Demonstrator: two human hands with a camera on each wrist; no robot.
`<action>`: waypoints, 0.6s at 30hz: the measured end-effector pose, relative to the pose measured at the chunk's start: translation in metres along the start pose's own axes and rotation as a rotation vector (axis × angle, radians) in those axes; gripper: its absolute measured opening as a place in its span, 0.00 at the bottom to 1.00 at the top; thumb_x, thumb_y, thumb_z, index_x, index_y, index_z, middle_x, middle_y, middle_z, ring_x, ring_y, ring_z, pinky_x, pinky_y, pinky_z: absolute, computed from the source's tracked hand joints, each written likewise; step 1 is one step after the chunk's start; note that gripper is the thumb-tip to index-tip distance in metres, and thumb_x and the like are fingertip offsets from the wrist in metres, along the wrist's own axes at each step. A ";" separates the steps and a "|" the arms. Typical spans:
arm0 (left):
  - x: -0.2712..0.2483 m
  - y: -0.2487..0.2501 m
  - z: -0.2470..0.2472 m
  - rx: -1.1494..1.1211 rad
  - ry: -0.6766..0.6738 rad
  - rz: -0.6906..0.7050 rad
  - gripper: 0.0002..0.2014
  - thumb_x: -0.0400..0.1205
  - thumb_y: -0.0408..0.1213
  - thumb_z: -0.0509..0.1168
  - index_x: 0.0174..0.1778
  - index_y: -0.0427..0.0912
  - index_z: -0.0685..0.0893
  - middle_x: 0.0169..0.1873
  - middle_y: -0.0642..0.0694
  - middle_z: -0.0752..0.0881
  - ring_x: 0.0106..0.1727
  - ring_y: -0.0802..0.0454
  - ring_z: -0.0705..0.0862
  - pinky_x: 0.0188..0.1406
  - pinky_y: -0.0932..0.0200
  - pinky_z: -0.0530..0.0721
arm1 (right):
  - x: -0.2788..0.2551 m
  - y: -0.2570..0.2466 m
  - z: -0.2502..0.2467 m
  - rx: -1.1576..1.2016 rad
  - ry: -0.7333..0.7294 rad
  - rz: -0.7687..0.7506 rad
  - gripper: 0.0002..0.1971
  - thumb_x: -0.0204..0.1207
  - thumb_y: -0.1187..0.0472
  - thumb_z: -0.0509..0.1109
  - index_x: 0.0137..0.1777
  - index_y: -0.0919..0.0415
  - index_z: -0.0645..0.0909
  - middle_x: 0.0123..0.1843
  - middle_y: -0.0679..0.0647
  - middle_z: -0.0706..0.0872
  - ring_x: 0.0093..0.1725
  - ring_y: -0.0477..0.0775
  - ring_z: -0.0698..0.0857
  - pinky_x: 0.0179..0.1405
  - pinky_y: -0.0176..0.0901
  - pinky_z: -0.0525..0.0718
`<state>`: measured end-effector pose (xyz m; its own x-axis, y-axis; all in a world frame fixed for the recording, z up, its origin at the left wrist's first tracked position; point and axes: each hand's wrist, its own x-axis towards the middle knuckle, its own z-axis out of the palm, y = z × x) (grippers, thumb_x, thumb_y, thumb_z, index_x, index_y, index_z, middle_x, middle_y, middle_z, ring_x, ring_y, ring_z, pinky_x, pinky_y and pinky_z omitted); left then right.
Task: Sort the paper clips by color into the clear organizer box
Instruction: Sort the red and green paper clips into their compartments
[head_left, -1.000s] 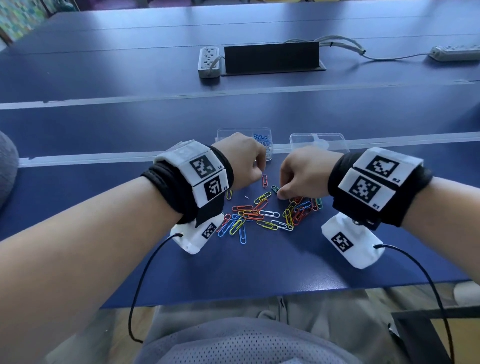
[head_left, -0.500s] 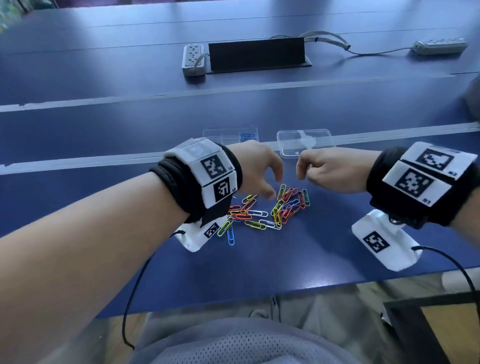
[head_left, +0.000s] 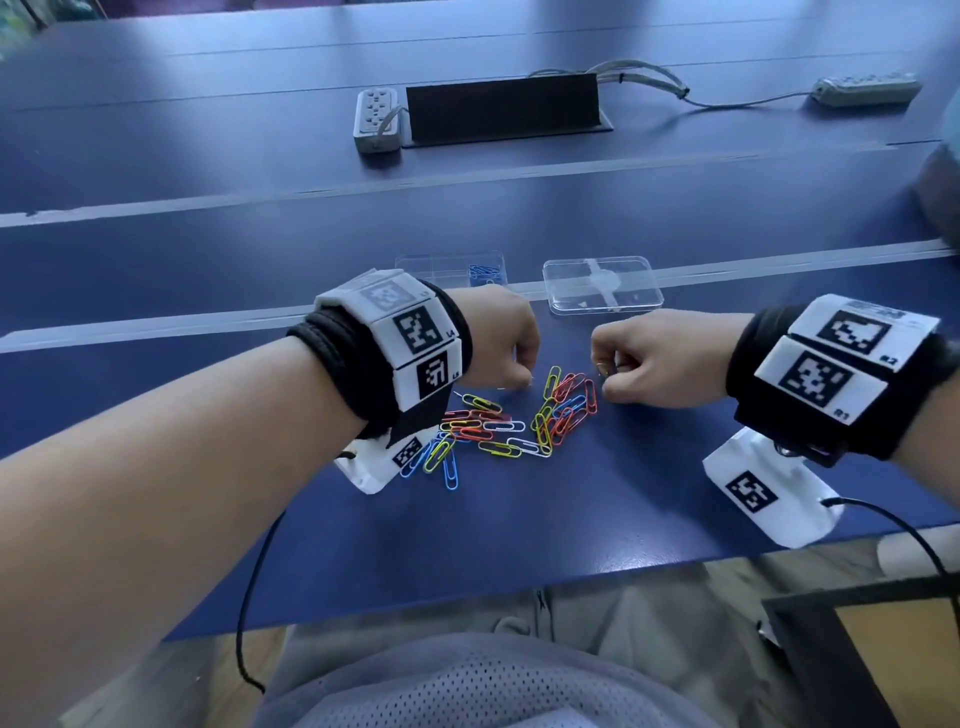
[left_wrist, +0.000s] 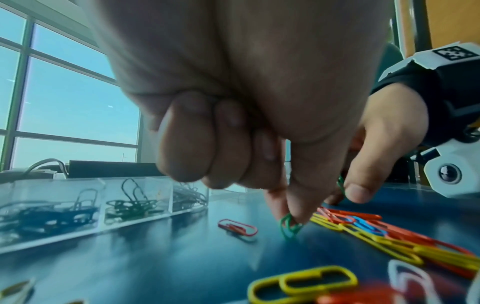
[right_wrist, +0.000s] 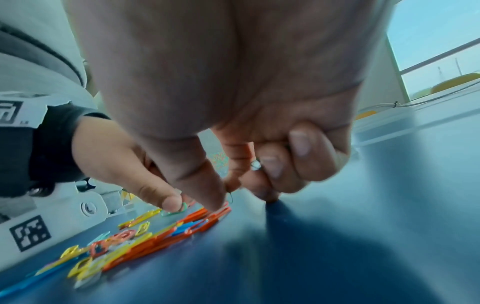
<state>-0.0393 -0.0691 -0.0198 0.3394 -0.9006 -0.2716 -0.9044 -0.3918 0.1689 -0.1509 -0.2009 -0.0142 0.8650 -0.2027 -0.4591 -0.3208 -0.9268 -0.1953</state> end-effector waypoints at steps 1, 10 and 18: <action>-0.001 0.000 0.000 -0.019 0.023 -0.005 0.08 0.77 0.42 0.64 0.45 0.46 0.87 0.25 0.59 0.71 0.41 0.52 0.74 0.44 0.62 0.75 | -0.001 -0.002 -0.002 0.009 0.013 0.018 0.12 0.75 0.55 0.63 0.31 0.51 0.67 0.31 0.45 0.73 0.33 0.48 0.72 0.30 0.36 0.68; -0.006 -0.013 -0.013 -0.649 -0.035 -0.222 0.07 0.73 0.33 0.62 0.30 0.43 0.74 0.25 0.48 0.83 0.25 0.48 0.79 0.25 0.63 0.77 | 0.023 -0.027 -0.022 0.428 0.034 0.052 0.14 0.68 0.75 0.53 0.29 0.55 0.67 0.22 0.52 0.72 0.22 0.52 0.66 0.21 0.35 0.63; -0.020 -0.058 -0.016 -0.750 0.110 -0.306 0.12 0.76 0.23 0.60 0.43 0.47 0.80 0.31 0.42 0.83 0.32 0.42 0.81 0.35 0.54 0.85 | 0.061 -0.059 -0.045 0.651 0.119 0.024 0.16 0.72 0.75 0.55 0.31 0.58 0.78 0.27 0.57 0.77 0.25 0.54 0.75 0.25 0.39 0.73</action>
<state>0.0110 -0.0315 -0.0087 0.6020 -0.7312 -0.3209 -0.3670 -0.6102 0.7021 -0.0612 -0.1727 0.0085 0.8795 -0.2891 -0.3780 -0.4758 -0.5485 -0.6875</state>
